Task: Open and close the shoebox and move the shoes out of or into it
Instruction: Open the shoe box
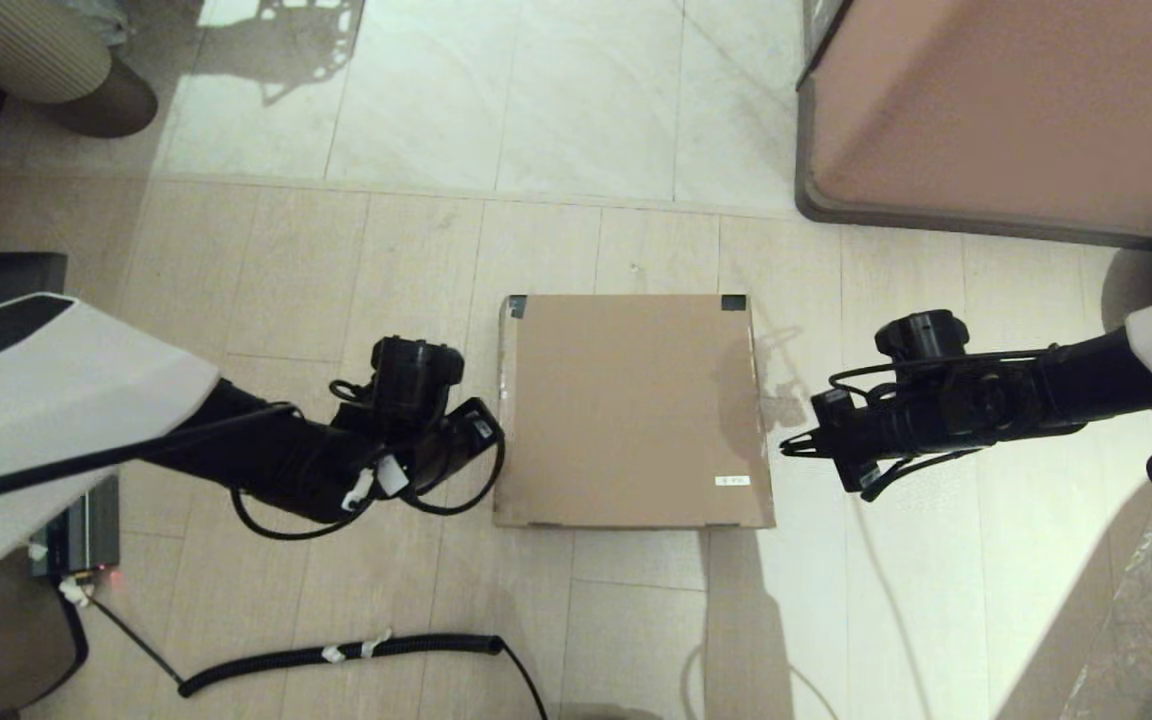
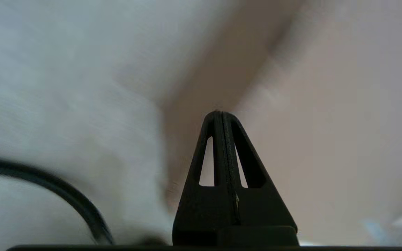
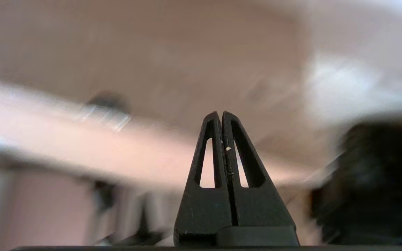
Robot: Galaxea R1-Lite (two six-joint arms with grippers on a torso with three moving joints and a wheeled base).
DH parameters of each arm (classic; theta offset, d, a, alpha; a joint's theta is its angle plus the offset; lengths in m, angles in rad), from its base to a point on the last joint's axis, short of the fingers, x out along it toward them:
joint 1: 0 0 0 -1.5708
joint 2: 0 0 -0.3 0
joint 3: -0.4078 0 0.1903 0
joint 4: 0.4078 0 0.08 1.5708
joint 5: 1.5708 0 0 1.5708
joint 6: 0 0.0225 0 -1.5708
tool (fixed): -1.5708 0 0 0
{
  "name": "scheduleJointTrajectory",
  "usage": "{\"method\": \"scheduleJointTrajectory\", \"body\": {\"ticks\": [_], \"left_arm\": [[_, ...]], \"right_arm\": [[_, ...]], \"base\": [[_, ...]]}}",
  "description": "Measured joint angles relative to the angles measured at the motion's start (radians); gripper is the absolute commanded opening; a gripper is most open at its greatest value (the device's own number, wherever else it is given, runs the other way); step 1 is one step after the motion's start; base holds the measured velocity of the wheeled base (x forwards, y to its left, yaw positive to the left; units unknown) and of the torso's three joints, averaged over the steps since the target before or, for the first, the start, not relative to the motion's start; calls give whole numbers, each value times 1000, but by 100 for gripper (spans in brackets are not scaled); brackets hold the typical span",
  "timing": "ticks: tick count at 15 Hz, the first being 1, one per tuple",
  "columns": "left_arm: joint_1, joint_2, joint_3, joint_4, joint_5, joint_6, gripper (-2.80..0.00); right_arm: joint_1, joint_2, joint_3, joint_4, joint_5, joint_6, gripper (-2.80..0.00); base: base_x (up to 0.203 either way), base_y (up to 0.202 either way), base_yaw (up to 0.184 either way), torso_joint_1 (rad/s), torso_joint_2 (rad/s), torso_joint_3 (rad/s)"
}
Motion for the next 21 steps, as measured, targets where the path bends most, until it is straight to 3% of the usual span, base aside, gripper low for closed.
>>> {"method": "scheduleJointTrajectory", "body": {"ticks": [2, 4, 9, 13, 17, 21], "left_arm": [[46, 42, -43, -28, 15, 4, -280], [62, 92, -87, -34, 17, 4, -280], [68, 182, -197, -33, 16, -49, -280], [63, 218, -229, -33, 7, -54, -280], [32, 242, -296, 13, -16, -143, -280], [-2, 248, -291, 56, -22, -154, -280]], "right_arm": [[6, 4, 18, 0, -110, -103, -280], [8, 13, 23, -1, -170, -146, -280], [55, 42, 22, -1, -183, -202, -280], [93, 60, 16, -3, -204, -204, -280], [107, 66, 25, -2, -215, -199, -280], [113, 61, 28, 3, -210, -191, -280]], "base": [[0, 0, 0, 0, 0, 0], [0, 0, 0, 0, 0, 0], [0, 0, 0, 0, 0, 0], [0, 0, 0, 0, 0, 0], [0, 0, 0, 0, 0, 0], [0, 0, 0, 0, 0, 0]]}}
